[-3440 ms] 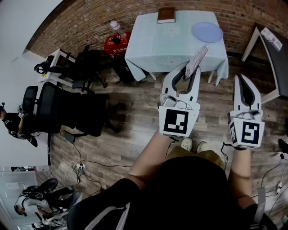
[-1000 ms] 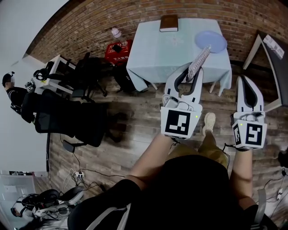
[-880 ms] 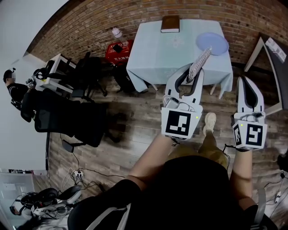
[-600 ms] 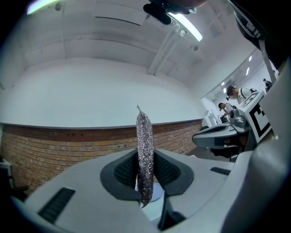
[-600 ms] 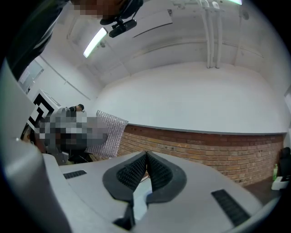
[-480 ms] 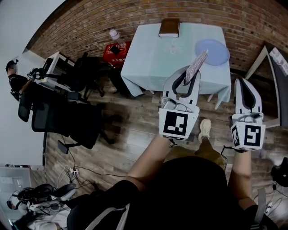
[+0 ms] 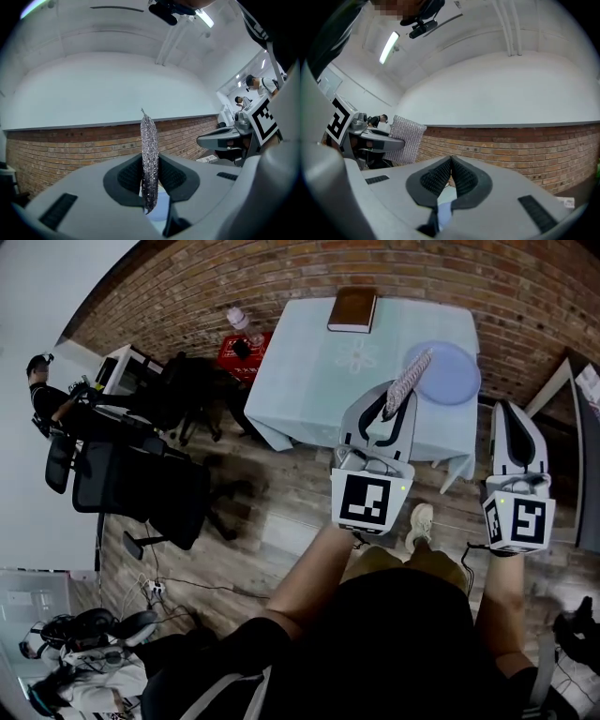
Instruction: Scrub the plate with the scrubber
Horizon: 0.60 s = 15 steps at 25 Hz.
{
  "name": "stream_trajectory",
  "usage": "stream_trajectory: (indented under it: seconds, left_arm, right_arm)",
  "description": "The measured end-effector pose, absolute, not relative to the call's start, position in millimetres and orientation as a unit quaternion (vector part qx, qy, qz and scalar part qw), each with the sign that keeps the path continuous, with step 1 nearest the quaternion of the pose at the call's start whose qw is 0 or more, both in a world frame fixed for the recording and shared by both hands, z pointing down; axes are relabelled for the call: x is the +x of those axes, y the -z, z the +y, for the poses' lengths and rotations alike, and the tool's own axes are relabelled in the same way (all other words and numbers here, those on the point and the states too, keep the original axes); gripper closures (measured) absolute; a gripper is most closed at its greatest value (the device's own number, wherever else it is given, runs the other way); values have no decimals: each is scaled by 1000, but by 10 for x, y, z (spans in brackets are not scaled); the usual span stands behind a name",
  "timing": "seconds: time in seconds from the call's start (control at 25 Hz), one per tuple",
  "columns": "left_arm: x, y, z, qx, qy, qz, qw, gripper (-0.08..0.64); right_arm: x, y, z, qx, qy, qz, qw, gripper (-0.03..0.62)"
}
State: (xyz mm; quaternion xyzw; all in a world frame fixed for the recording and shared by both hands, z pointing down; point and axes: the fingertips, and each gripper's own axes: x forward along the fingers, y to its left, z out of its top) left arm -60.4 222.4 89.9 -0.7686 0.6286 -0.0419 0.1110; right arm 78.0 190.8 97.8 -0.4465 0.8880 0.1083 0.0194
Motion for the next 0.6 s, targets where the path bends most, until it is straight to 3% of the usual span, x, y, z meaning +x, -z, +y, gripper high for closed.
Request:
stream_trajectory:
  seconds: [0.6]
  left_arm:
    - [-491,-864,1604,-761,61,637,105,480]
  right_arm:
    - [914,-1085,1181,-445,-71,892,34,557]
